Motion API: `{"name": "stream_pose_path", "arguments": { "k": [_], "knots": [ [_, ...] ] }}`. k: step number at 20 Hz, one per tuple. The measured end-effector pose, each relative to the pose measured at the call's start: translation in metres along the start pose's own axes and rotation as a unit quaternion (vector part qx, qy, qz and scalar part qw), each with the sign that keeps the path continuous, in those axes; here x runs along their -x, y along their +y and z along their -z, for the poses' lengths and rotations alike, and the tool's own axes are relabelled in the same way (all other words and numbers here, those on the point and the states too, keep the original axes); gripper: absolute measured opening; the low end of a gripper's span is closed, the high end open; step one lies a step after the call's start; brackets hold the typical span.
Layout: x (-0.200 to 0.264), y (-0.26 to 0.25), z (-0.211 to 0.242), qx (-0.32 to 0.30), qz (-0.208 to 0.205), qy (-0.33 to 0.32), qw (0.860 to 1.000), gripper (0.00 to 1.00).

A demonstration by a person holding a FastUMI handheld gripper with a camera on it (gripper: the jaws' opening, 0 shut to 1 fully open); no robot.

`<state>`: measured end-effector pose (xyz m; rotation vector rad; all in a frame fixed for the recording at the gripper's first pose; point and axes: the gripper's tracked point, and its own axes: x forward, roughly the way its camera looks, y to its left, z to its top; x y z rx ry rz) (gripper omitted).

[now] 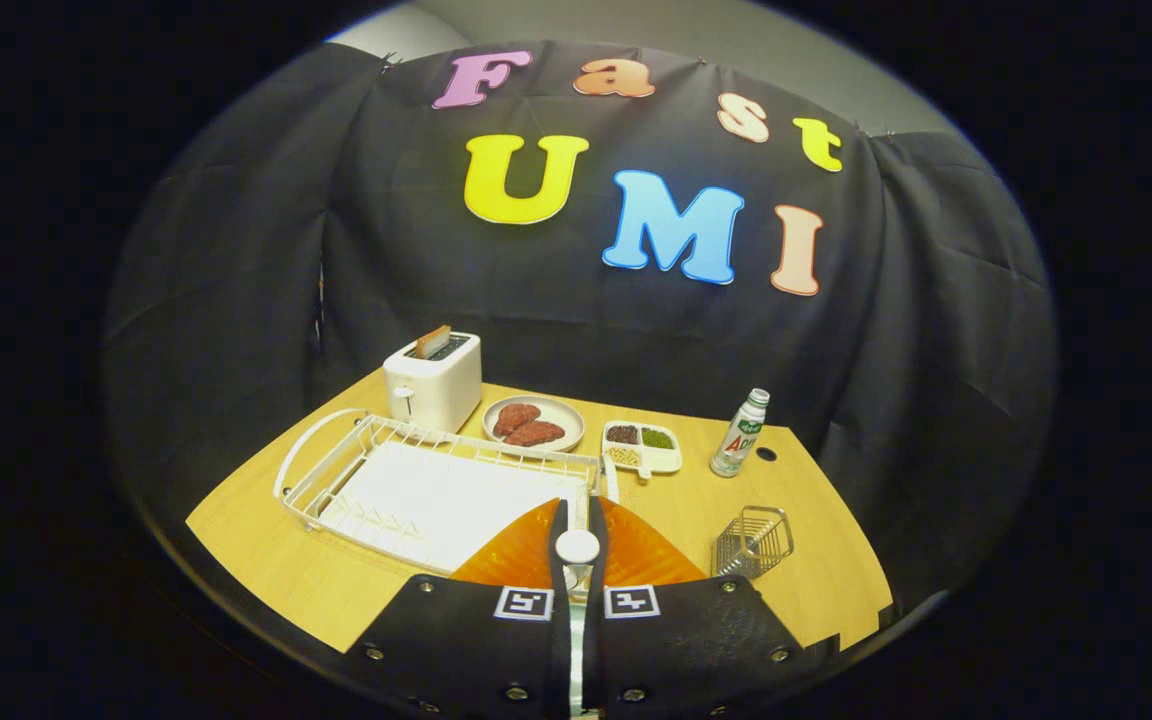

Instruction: Take the plate from the dish rack, then take the spoon from the basket and place it into the plate.

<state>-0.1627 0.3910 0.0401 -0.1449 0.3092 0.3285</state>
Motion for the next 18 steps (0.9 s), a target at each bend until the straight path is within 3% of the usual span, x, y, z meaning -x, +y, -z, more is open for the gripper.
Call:
{"name": "stream_pose_path", "arguments": {
  "k": [5, 18],
  "knots": [
    [0.000, 0.015, 0.047, -0.004, -0.020, 0.042, 0.999, 0.04],
    [-0.008, 0.007, 0.109, -0.003, -0.002, 0.101, 0.995, 0.05]
  ]
}}
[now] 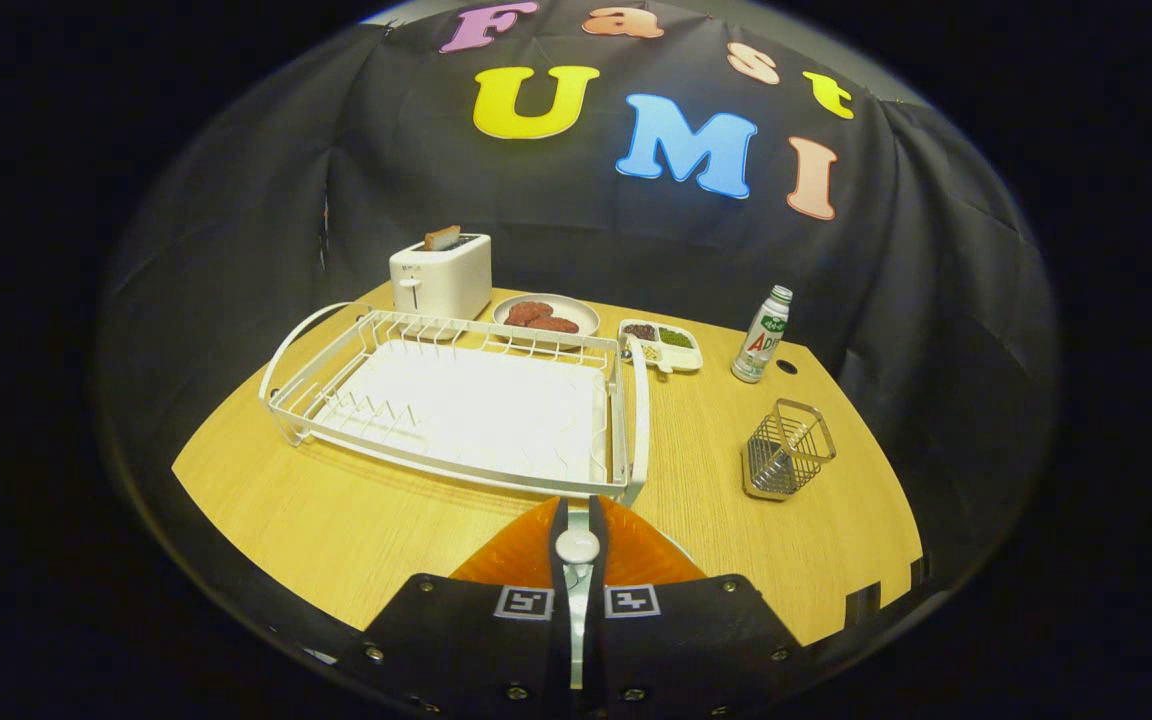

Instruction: Take the plate from the dish rack, then take the spoon from the basket and place it into the plate.

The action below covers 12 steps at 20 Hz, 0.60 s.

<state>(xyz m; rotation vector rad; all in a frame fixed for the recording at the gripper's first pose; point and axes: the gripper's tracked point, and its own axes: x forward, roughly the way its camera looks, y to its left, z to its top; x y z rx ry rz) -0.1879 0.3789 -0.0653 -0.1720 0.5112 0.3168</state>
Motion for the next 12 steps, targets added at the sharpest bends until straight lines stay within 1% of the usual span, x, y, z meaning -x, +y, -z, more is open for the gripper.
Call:
{"name": "stream_pose_path", "arguments": {
  "k": [5, 12],
  "knots": [
    [0.008, -0.013, 0.013, -0.007, 0.008, 0.012, 1.000, 0.05],
    [0.020, -0.024, 0.022, -0.023, 0.001, 0.023, 0.999, 0.05]
  ]
}}
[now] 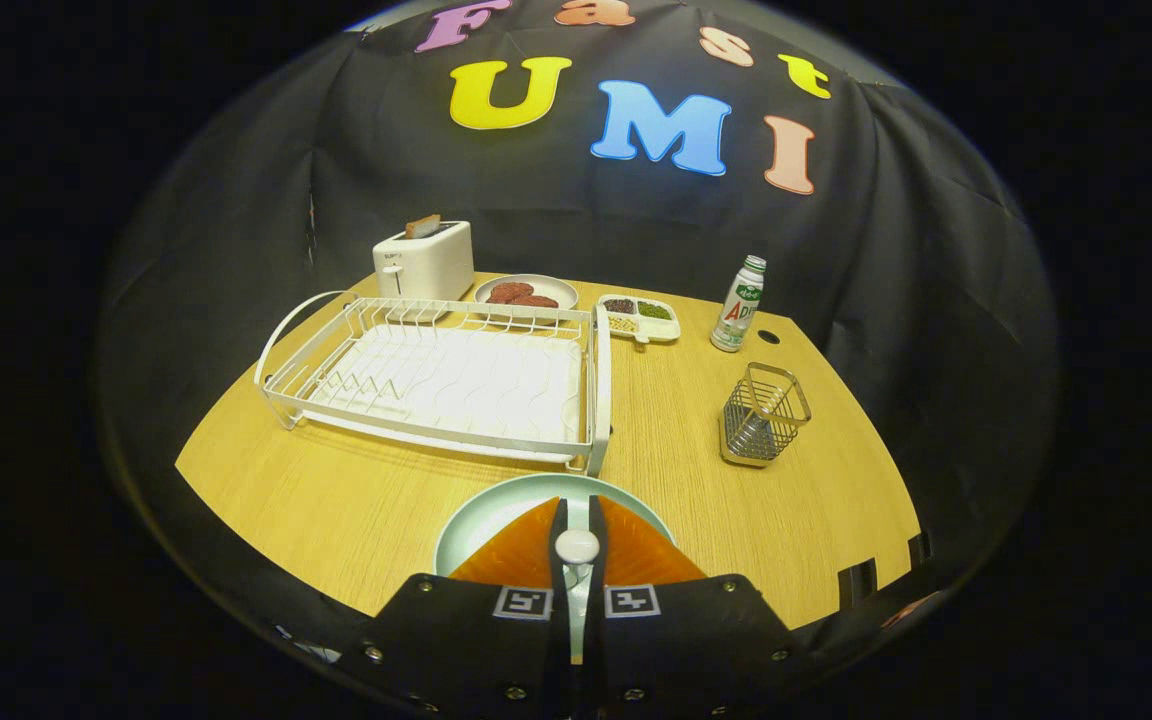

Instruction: Take the plate from the dish rack, then take the spoon from the basket and place it into the plate.

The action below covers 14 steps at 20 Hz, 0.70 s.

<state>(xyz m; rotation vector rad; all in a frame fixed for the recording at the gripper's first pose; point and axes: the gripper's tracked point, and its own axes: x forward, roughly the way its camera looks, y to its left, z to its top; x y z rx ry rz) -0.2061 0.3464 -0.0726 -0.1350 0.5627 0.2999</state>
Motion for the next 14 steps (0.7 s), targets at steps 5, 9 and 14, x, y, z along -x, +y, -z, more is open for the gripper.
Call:
{"name": "stream_pose_path", "arguments": {
  "k": [5, 9, 14],
  "knots": [
    [-0.001, 0.001, 0.000, -0.012, -0.012, 0.008, 1.000, 0.13],
    [-0.003, 0.005, -0.005, -0.010, -0.021, 0.004, 1.000, 0.14],
    [-0.009, 0.012, -0.017, -0.010, -0.028, -0.004, 1.000, 0.17]
  ]
}}
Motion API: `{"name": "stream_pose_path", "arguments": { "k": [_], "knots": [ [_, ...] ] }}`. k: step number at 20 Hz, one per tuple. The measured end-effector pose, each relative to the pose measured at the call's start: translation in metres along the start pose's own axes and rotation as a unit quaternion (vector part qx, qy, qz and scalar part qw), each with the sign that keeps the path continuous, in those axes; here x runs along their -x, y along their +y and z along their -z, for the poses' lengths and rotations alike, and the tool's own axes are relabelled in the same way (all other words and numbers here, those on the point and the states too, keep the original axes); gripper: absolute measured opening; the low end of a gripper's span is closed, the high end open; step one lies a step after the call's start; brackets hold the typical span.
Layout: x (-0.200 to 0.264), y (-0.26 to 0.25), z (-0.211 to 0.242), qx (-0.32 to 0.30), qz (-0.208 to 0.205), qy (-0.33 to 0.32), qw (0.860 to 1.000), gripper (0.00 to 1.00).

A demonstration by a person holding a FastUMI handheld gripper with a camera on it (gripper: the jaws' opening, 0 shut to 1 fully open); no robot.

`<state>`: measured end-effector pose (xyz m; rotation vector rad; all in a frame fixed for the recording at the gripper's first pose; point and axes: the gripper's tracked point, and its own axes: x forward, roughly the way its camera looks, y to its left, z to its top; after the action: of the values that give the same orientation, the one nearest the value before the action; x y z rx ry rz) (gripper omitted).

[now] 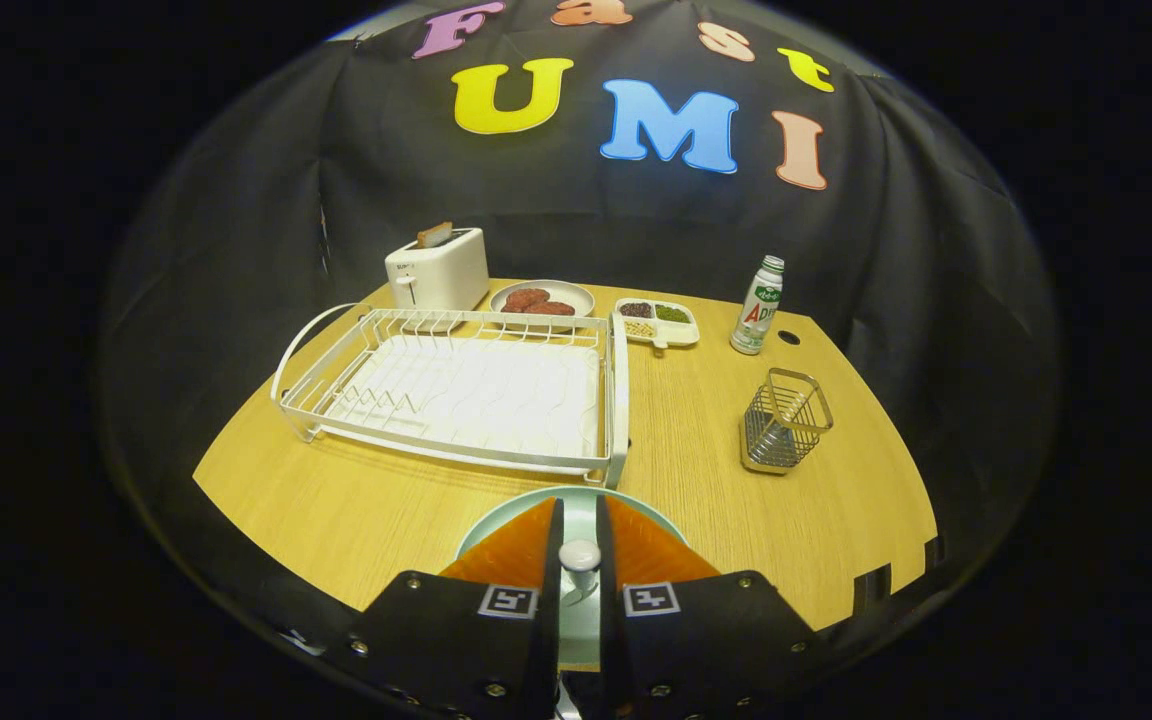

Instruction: Take the plate from the dish rack, then take the spoon from the basket and place it into the plate.

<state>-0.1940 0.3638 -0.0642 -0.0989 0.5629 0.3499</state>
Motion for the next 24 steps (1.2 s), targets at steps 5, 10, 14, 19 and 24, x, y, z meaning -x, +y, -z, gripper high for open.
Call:
{"name": "stream_pose_path", "arguments": {
  "k": [5, 10, 14, 19, 24],
  "knots": [
    [-0.004, 0.000, -0.011, -0.001, 0.001, -0.013, 1.000, 0.26],
    [-0.010, -0.003, -0.022, -0.002, 0.006, -0.026, 1.000, 0.52],
    [-0.011, -0.007, -0.028, 0.001, 0.013, -0.034, 0.999, 0.58],
    [-0.015, -0.003, -0.031, 0.002, 0.005, -0.036, 0.999, 0.99],
    [-0.019, -0.001, -0.031, -0.002, -0.007, -0.031, 0.999, 0.97]
  ]
}}
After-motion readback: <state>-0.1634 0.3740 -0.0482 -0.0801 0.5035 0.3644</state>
